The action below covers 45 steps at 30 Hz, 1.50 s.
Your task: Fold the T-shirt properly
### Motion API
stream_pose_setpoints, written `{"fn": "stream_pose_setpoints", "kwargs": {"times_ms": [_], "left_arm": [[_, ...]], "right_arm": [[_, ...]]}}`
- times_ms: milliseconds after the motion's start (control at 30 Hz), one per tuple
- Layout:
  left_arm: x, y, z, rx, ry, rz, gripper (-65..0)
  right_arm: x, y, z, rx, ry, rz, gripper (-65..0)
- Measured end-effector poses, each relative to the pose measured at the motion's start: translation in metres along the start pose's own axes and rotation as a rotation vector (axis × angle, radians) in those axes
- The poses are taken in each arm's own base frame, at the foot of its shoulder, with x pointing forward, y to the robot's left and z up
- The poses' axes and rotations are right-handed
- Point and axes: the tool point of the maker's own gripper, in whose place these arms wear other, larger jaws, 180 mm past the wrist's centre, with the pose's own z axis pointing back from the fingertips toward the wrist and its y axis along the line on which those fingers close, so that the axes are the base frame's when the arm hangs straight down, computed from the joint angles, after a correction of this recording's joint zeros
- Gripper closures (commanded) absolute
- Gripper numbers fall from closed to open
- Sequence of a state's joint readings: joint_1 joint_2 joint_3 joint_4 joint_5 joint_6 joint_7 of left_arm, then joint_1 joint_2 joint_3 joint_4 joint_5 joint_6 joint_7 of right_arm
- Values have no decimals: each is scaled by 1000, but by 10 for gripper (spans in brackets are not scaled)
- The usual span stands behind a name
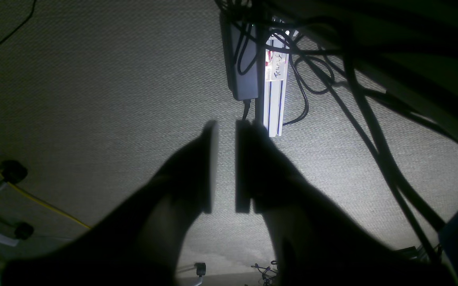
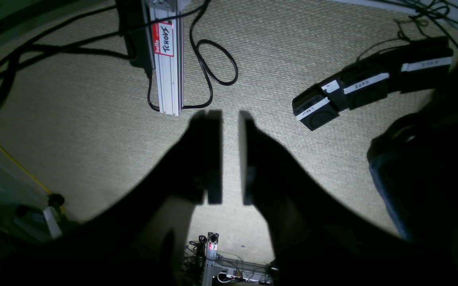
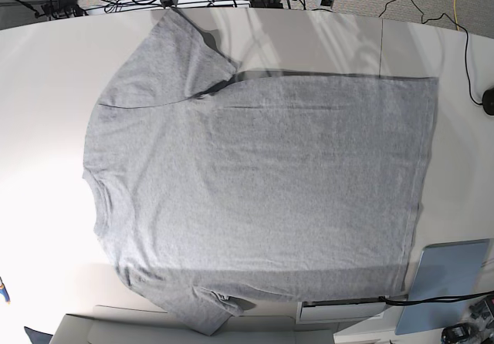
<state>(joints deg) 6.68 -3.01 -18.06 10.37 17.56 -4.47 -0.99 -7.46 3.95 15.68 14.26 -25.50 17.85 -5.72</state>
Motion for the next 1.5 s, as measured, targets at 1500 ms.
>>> {"fn": "stream_pose_setpoints", "kwargs": {"times_ms": [1500], "left_arm": [[20,99,246,235,-371,-463,-100]], "right_arm": [[-15,-47,249,-229,-228,579,-84]]}}
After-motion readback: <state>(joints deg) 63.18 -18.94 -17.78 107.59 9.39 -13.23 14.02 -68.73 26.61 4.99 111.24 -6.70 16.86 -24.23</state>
